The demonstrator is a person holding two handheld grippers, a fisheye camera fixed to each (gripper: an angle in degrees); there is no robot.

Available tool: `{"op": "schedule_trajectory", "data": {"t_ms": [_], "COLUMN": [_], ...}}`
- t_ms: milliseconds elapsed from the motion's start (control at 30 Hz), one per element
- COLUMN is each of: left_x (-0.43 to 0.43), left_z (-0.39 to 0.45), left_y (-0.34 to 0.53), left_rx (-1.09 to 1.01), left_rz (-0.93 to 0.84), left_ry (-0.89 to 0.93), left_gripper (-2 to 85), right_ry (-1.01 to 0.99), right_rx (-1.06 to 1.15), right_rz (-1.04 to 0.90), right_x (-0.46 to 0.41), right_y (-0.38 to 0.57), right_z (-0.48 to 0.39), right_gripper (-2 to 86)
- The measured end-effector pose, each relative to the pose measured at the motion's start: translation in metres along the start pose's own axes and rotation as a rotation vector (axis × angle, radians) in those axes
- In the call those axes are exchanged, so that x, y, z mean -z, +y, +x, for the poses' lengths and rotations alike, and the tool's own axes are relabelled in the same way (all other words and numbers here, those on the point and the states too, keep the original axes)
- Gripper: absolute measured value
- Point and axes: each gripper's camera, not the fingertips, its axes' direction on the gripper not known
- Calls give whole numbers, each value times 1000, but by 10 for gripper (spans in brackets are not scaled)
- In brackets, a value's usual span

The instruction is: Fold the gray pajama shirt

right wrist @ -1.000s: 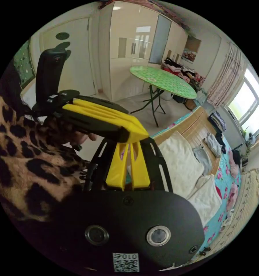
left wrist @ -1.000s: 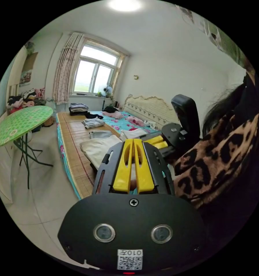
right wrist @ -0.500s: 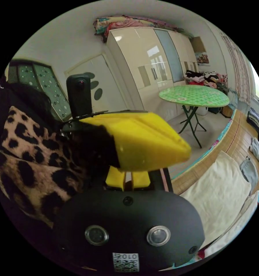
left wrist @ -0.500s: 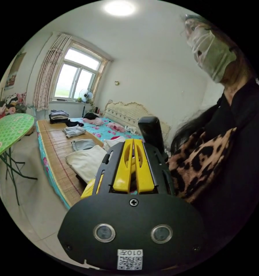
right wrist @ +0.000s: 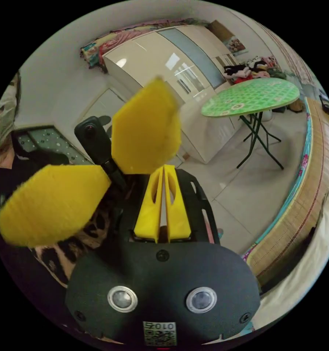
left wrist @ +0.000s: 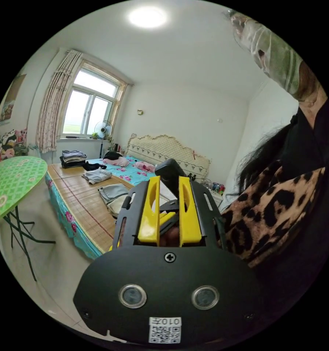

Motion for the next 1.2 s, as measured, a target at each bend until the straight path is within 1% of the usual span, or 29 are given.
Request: {"op": "schedule_trajectory", "data": {"t_ms": [67, 100, 167, 200, 300, 367, 433, 500, 567, 667, 733, 800, 867, 900, 933, 1000, 1067, 1100, 1133, 1167, 1200], "left_x": [42, 51, 76, 80, 92, 101, 104, 106, 114, 143, 161, 178, 192, 195, 199, 194, 173, 166, 156, 153, 154], "left_z": [-44, -52, -80, -87, -112, -128, -137, -140, -143, -155, -168, -178, -180, -177, -170, -154, -133, -131, -135, -148, -158], "left_y": [3, 3, 1, 1, -3, -8, -12, -17, -30, -45, -50, -53, -61, -65, -75, -94, -118, -122, -129, -137, -141], "left_rx": [-7, -9, -7, -6, -28, -19, 0, 33, 105, 235, 308, 355, 396, 388, 352, 228, -58, -134, -222, -234, -220], "left_rz": [2, 3, -53, -65, -145, -131, -129, -139, -144, -64, -40, -33, -68, -72, -93, -188, -386, -432, -464, -419, -392], "left_ry": [43, 46, 37, 37, 124, 226, 257, 227, 222, 288, 276, 205, 24, -28, -129, -265, -573, -645, -784, -859, -858], "left_gripper": [10, 7, 2, 2, 2, 2, 1, 1, 0, -1, -1, -1, -1, -1, -1, -1, -2, -2, -2, -2, -2], "right_ry": [45, 80, 146, 208, 309, 329, 360, 352, 296, 196, 156, 162, 158, 138, 109, 90, 98, 115, 142, 151, 146], "right_rx": [-59, -51, -28, -37, -32, -31, -7, 11, 18, -62, -115, -100, -103, -127, -151, -189, -195, -174, -163, -162, -160], "right_rz": [8, 1, -33, -42, -84, -72, -98, -104, -71, 30, 99, 138, 180, 172, 149, 134, 136, 134, 126, 123, 115], "right_x": [-38, -59, -89, -105, -144, -160, -178, -189, -194, -194, -191, -189, -188, -193, -200, -214, -229, -241, -255, -262, -278], "right_y": [-28, -45, -68, -79, -97, -103, -109, -110, -107, -89, -68, -51, -37, -31, -26, -25, -31, -39, -48, -53, -62], "right_z": [-1, -4, -6, -5, -11, -15, -15, -12, -8, 11, 26, 31, 40, 52, 67, 90, 107, 115, 125, 131, 145], "right_gripper": [25, 27, 31, 32, 34, 34, 33, 31, 26, 29, 35, 47, 96, 111, 120, 123, 118, 114, 113, 113, 113]}}
